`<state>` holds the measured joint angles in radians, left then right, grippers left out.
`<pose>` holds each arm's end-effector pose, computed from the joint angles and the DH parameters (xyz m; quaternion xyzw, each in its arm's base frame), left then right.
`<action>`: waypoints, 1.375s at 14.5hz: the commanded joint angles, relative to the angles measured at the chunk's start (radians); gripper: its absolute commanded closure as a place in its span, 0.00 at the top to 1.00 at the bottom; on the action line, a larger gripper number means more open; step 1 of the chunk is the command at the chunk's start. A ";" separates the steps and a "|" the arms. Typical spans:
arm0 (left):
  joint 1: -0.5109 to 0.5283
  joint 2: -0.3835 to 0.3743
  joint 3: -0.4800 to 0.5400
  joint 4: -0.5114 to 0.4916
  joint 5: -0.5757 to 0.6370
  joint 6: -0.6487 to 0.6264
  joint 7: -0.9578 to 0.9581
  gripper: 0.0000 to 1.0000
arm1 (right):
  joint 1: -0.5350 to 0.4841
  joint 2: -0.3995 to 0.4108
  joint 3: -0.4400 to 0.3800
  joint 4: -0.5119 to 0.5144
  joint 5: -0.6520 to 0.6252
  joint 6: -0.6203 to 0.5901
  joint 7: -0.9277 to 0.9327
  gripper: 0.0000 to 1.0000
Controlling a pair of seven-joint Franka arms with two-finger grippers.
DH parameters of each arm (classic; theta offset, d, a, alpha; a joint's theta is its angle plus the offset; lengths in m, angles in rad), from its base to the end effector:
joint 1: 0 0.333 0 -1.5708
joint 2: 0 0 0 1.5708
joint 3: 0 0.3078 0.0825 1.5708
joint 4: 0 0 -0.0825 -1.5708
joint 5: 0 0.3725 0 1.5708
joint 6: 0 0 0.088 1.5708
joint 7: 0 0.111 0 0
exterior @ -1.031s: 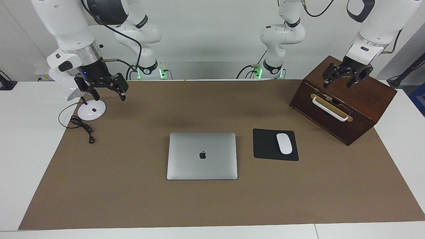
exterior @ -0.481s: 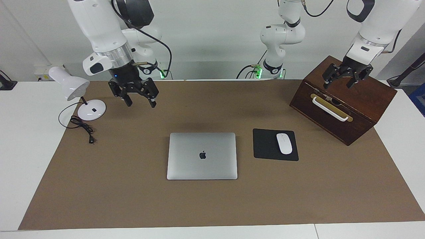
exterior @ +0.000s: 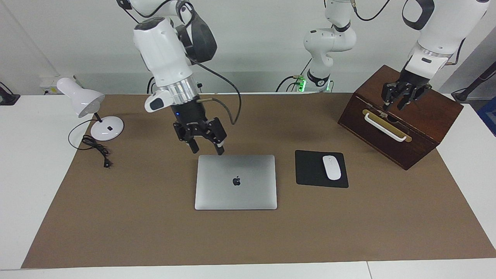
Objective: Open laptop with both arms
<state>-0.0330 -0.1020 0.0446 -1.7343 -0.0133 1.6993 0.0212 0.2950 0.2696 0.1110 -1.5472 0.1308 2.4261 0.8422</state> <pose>0.5228 0.0059 0.6021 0.9994 -0.0042 0.0336 0.0083 0.6264 0.2600 0.5574 -0.9194 0.2452 -0.2028 0.2312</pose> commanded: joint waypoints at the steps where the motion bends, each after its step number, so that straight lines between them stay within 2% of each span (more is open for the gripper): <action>1: -0.007 -0.024 -0.005 -0.040 0.001 0.040 -0.012 0.00 | 0.085 0.129 -0.004 0.044 -0.099 0.204 0.180 1.00; 4: -0.021 -0.013 -0.005 -0.044 -0.060 0.104 -0.006 0.00 | 0.128 0.233 -0.002 0.084 -0.368 0.339 0.461 1.00; 7: -0.087 -0.007 -0.005 -0.069 -0.060 0.198 0.022 0.00 | 0.151 0.269 0.001 0.119 -0.567 0.350 0.709 1.00; 8: -0.109 -0.011 -0.005 -0.094 -0.060 0.229 0.026 0.00 | 0.153 0.269 0.003 0.119 -0.600 0.352 0.771 1.00; 10: -0.139 -0.031 -0.006 -0.178 -0.063 0.339 0.048 0.00 | 0.159 0.267 0.003 0.119 -0.612 0.390 0.877 1.00; 12: -0.185 -0.045 -0.005 -0.256 -0.063 0.439 0.051 0.00 | 0.159 0.263 0.003 0.102 -0.612 0.494 0.981 1.00; 15: -0.240 -0.054 -0.006 -0.378 -0.063 0.615 0.077 0.00 | 0.158 0.250 -0.004 0.036 -0.612 0.621 1.122 1.00; 20: -0.361 -0.053 -0.005 -0.635 -0.063 1.026 0.140 0.00 | 0.159 0.234 -0.057 -0.137 -0.605 0.931 1.175 1.00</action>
<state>-0.3417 -0.1101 0.0245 -2.2416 -0.0656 2.5879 0.1168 0.4569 0.5306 0.0787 -1.5943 -0.4557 3.2512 1.9810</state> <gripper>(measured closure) 0.991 0.000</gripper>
